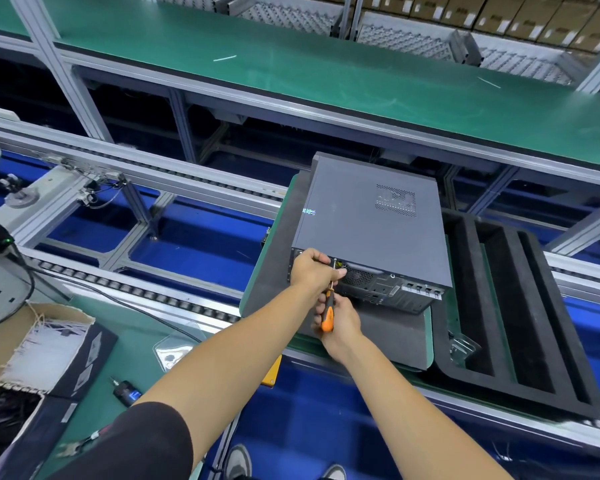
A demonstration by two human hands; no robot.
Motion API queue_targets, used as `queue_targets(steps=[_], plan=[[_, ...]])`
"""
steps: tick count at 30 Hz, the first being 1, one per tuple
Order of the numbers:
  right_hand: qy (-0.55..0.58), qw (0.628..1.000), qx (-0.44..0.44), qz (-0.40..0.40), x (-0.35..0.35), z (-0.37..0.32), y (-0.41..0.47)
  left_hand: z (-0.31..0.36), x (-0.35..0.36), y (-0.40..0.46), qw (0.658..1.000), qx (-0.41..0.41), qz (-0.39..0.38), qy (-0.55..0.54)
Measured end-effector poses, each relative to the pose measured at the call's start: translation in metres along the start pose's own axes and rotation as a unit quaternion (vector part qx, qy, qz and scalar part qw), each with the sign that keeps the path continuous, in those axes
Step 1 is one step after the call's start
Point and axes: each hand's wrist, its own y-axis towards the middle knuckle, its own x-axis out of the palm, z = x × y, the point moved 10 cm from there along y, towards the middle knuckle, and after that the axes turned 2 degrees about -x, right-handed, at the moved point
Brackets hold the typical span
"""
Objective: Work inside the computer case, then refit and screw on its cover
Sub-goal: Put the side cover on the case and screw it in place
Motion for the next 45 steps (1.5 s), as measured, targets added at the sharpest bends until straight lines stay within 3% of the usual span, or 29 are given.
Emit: queue_targets(steps=[3, 7, 10, 15, 21, 23, 26, 30, 34, 36, 41, 45], plan=[[-0.025, 1.0, -0.008, 0.008, 0.003, -0.005, 0.0, 0.002, 0.0, 0.0, 1.0, -0.012, 0.004, -0.005], [-0.162, 0.978, -0.093, 0.093, -0.011, -0.015, 0.0, -0.002, 0.003, 0.003, 1.0, -0.007, 0.01, -0.019], [-0.171, 0.965, -0.142, 0.137, -0.021, -0.019, -0.002, -0.007, 0.002, 0.004, 1.0, 0.004, 0.009, -0.027], [-0.13, 0.981, -0.11, 0.09, -0.009, -0.015, -0.001, -0.013, 0.011, 0.003, 0.992, -0.023, -0.087, -0.093], [-0.056, 0.997, -0.039, 0.042, -0.003, 0.001, 0.001, 0.001, -0.001, 0.004, 0.998, 0.001, -0.034, -0.053], [-0.064, 0.996, -0.035, 0.051, -0.006, 0.001, 0.0, 0.005, 0.001, 0.002, 0.997, 0.022, -0.065, -0.039], [-0.094, 0.99, -0.07, 0.079, -0.004, -0.002, -0.006, 0.013, 0.001, -0.006, 0.984, 0.052, -0.169, -0.021], [-0.134, 0.979, -0.136, 0.07, 0.021, 0.017, -0.015, 0.012, -0.045, -0.009, 0.953, 0.132, -0.243, 0.122], [-0.208, 0.969, -0.13, 0.025, 0.047, 0.055, -0.015, -0.023, -0.162, 0.004, 0.944, 0.187, -0.091, 0.256], [-0.244, 0.963, -0.117, 0.011, 0.054, 0.072, -0.011, -0.053, -0.214, 0.01, 0.932, 0.172, -0.05, 0.314], [-0.308, 0.948, -0.08, -0.023, 0.069, 0.108, -0.005, -0.145, -0.248, 0.002, 0.853, 0.082, -0.165, 0.488], [-0.327, 0.943, -0.064, -0.017, 0.072, 0.123, -0.001, -0.181, -0.243, -0.002, 0.823, 0.059, -0.159, 0.542]])
